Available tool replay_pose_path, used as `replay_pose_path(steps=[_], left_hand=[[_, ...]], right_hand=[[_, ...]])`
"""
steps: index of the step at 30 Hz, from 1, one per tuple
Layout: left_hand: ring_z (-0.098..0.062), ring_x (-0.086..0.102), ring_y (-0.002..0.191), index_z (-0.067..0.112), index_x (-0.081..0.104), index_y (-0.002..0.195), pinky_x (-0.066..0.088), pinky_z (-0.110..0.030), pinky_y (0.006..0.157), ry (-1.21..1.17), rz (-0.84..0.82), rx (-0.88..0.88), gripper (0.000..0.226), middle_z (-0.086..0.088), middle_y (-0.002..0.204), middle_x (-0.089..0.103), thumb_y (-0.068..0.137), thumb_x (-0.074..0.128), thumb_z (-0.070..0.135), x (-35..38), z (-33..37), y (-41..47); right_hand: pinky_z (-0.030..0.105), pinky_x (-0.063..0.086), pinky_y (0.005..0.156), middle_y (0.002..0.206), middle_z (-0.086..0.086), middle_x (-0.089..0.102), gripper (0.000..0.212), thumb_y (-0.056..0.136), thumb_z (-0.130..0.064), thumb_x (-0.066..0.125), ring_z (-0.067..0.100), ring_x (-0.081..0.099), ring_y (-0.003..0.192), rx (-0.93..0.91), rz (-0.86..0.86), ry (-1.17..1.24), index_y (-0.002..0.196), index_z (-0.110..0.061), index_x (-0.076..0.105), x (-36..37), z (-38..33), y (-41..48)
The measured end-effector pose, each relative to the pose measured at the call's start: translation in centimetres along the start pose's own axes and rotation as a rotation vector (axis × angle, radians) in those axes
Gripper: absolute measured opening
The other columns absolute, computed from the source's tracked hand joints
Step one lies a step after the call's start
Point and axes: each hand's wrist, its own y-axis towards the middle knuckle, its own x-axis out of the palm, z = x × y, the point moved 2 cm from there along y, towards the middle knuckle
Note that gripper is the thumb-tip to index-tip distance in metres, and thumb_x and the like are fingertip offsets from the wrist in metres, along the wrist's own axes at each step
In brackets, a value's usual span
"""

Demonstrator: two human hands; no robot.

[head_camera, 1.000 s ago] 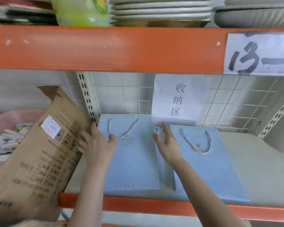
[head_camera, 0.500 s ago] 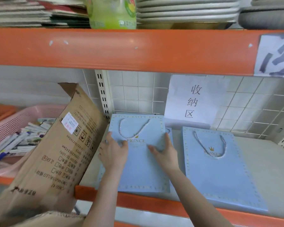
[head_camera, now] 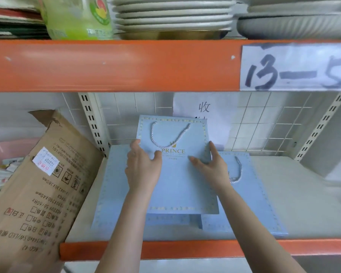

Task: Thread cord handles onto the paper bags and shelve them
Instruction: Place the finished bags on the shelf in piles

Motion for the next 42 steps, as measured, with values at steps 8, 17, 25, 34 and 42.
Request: replay_pose_path(steps=[8, 17, 25, 34, 42], left_hand=[[-0.017, 0.047, 0.054, 0.021, 0.029, 0.137, 0.038, -0.019, 0.043, -0.211, -0.504, 0.063, 0.052, 0.000, 0.079, 0.051, 0.089, 0.044, 0.009, 10.9, 4.7, -4.8], [-0.023, 0.059, 0.094, 0.030, 0.029, 0.140, 0.033, -0.028, 0.064, -0.152, -0.804, 0.358, 0.058, 0.003, 0.103, 0.059, 0.088, 0.044, 0.006, 20.4, 10.0, -9.2], [-0.031, -0.006, 0.146, 0.010, -0.002, 0.152, -0.008, -0.042, 0.116, 0.690, -0.903, 0.832, 0.081, -0.009, 0.160, 0.002, 0.088, 0.005, 0.060, 25.8, 5.0, -10.8], [-0.023, -0.006, 0.147, 0.032, 0.007, 0.152, -0.012, -0.044, 0.115, 0.679, -0.802, 0.893, 0.095, -0.003, 0.160, 0.002, 0.066, -0.006, 0.071, 26.7, 3.9, -10.6], [-0.023, -0.001, 0.147, 0.025, 0.032, 0.145, -0.007, -0.045, 0.117, 0.654, -0.788, 0.853, 0.058, -0.005, 0.160, 0.007, 0.096, 0.029, 0.055, 25.8, 4.3, -10.2]], right_hand=[[0.028, 0.041, 0.076, 0.127, 0.006, 0.055, 0.054, 0.081, -0.020, 0.070, 0.027, 0.055, 0.110, 0.164, 0.247, -0.278, 0.130, -0.026, 0.049, -12.7, 4.9, 3.7], [0.031, 0.038, 0.097, 0.133, 0.015, 0.054, 0.056, 0.084, -0.020, 0.069, 0.029, 0.047, 0.125, 0.287, 0.409, -0.465, 0.136, -0.019, 0.050, -26.7, 9.4, 4.2], [0.052, 0.025, 0.108, 0.139, 0.005, 0.039, 0.040, 0.095, -0.017, 0.038, 0.026, 0.033, 0.130, 0.444, 0.221, -0.870, 0.134, -0.026, 0.046, -24.4, 18.4, 4.3], [0.048, 0.018, 0.108, 0.148, 0.002, 0.036, 0.042, 0.095, -0.022, 0.037, 0.020, 0.027, 0.138, 0.205, 0.259, -0.861, 0.135, -0.027, 0.047, -19.3, 17.0, 4.1], [0.049, 0.002, 0.115, 0.159, 0.001, 0.004, 0.048, 0.101, -0.030, 0.026, 0.021, -0.002, 0.146, 0.292, 0.032, -0.876, 0.148, -0.031, 0.021, -17.7, 17.4, 3.7]])
